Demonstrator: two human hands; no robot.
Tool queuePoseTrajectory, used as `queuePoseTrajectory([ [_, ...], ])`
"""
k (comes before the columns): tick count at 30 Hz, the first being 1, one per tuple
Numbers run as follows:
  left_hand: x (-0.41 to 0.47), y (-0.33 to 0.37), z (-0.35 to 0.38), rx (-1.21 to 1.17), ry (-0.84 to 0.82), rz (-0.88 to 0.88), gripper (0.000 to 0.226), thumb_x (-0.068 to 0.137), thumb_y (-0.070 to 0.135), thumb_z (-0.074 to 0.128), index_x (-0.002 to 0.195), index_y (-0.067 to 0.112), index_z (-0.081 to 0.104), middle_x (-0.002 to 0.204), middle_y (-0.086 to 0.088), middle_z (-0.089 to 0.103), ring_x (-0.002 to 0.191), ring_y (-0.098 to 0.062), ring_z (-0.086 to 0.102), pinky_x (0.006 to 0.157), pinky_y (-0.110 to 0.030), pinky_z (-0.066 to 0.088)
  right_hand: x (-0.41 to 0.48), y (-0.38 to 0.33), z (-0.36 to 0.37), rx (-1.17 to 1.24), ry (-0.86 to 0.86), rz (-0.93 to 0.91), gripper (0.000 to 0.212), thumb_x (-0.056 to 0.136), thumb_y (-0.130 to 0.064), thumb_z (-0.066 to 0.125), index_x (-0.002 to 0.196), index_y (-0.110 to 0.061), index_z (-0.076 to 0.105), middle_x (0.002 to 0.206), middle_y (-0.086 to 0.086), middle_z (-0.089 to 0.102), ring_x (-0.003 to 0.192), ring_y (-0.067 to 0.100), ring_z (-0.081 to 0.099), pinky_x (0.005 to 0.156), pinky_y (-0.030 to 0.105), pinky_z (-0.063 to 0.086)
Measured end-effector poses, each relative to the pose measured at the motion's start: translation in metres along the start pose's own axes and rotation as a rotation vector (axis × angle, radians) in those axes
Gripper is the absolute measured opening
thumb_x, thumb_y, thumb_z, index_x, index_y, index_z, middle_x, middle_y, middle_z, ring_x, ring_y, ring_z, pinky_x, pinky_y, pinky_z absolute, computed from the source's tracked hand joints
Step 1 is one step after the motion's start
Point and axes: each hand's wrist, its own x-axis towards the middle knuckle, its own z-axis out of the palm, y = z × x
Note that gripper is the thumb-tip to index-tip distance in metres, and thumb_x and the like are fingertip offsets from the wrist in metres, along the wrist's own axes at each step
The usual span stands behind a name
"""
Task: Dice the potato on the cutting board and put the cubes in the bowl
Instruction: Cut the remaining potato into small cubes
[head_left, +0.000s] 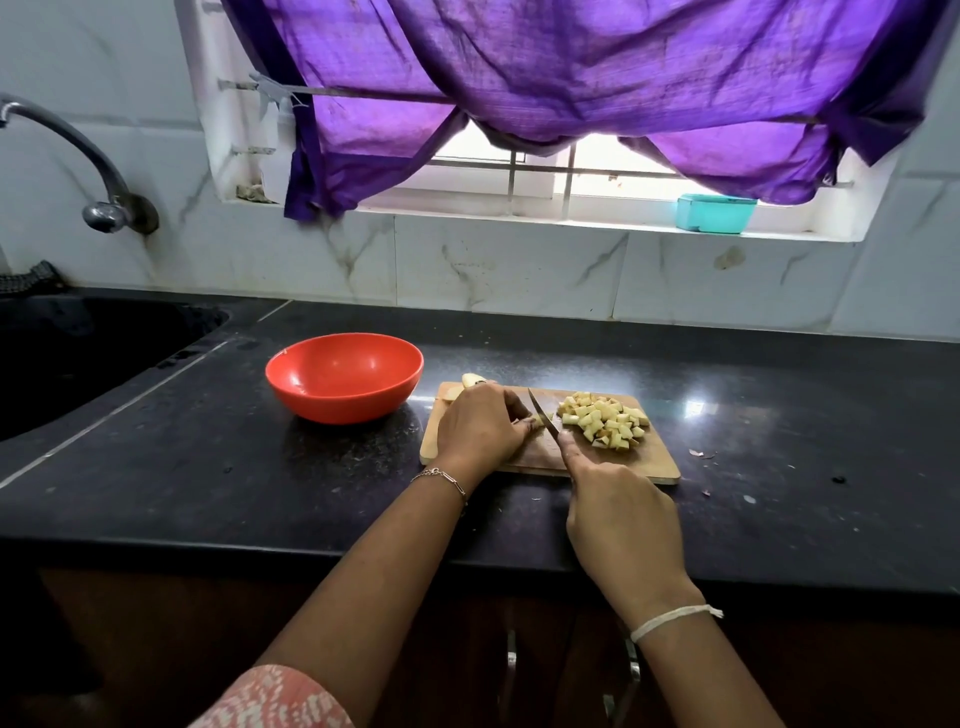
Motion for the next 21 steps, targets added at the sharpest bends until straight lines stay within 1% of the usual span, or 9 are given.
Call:
queuePoseTrajectory([
  [3, -0.001, 0.001, 0.0, 0.016, -0.001, 0.002, 0.026, 0.081, 0.047, 0.071, 0.095, 0.026, 0.075, 0.102, 0.004, 0.068, 0.094, -0.017, 0.063, 0.082, -0.033, 0.052, 0.003, -0.004, -0.002, -0.07, -0.013, -0.031, 0.062, 0.097, -0.011, 0.038, 0.152, -0.032, 0.02, 0.104, -0.001, 0.065, 0.094, 0.02, 0.064, 0.069, 0.031, 0.048],
  [6, -0.001, 0.001, 0.001, 0.042, 0.014, -0.002, 0.024, 0.083, 0.046, 0.069, 0.096, 0.026, 0.074, 0.101, 0.004, 0.07, 0.095, -0.017, 0.064, 0.08, -0.03, 0.051, 0.008, -0.008, -0.003, -0.1, -0.037, -0.065, 0.06, 0.097, -0.008, 0.037, 0.152, -0.027, 0.022, 0.104, 0.0, 0.066, 0.095, 0.021, 0.064, 0.07, 0.031, 0.047],
  [9, -0.001, 0.0, 0.002, 0.059, 0.017, -0.01, 0.023, 0.083, 0.046, 0.069, 0.096, 0.028, 0.074, 0.1, 0.005, 0.069, 0.095, -0.016, 0.063, 0.078, -0.028, 0.049, 0.013, -0.009, -0.003, -0.096, -0.057, -0.072, 0.056, 0.097, -0.007, 0.037, 0.15, -0.024, 0.029, 0.105, 0.001, 0.065, 0.096, 0.021, 0.064, 0.071, 0.031, 0.047],
  [12, -0.002, 0.001, 0.0, 0.044, 0.016, -0.003, 0.022, 0.082, 0.047, 0.07, 0.094, 0.029, 0.074, 0.097, 0.008, 0.07, 0.092, -0.014, 0.064, 0.075, -0.025, 0.048, 0.016, -0.01, -0.002, -0.101, -0.069, -0.057, 0.057, 0.096, -0.007, 0.038, 0.15, -0.025, 0.03, 0.109, 0.001, 0.065, 0.1, 0.022, 0.064, 0.073, 0.031, 0.049],
  [16, -0.005, 0.002, -0.001, 0.016, 0.013, -0.018, 0.022, 0.082, 0.047, 0.07, 0.094, 0.03, 0.075, 0.095, 0.008, 0.073, 0.09, -0.012, 0.065, 0.076, -0.025, 0.051, 0.016, -0.01, 0.0, -0.086, -0.065, -0.04, 0.059, 0.096, -0.007, 0.038, 0.151, -0.027, 0.027, 0.108, 0.001, 0.066, 0.098, 0.021, 0.064, 0.072, 0.031, 0.048],
  [19, -0.006, 0.003, -0.001, -0.012, 0.006, -0.024, 0.019, 0.082, 0.041, 0.071, 0.095, 0.028, 0.076, 0.095, 0.008, 0.073, 0.091, -0.011, 0.066, 0.076, -0.024, 0.051, 0.012, -0.008, -0.002, -0.061, -0.068, 0.002, 0.062, 0.094, -0.01, 0.041, 0.151, -0.029, 0.025, 0.109, 0.001, 0.065, 0.099, 0.021, 0.064, 0.072, 0.031, 0.048],
  [21, -0.007, 0.003, -0.003, -0.026, 0.004, -0.025, 0.019, 0.082, 0.038, 0.07, 0.096, 0.027, 0.076, 0.096, 0.007, 0.074, 0.092, -0.011, 0.066, 0.077, -0.024, 0.051, 0.008, -0.007, -0.004, -0.043, -0.069, 0.041, 0.064, 0.093, -0.012, 0.042, 0.152, -0.03, 0.023, 0.107, 0.001, 0.065, 0.097, 0.022, 0.064, 0.069, 0.03, 0.047],
])
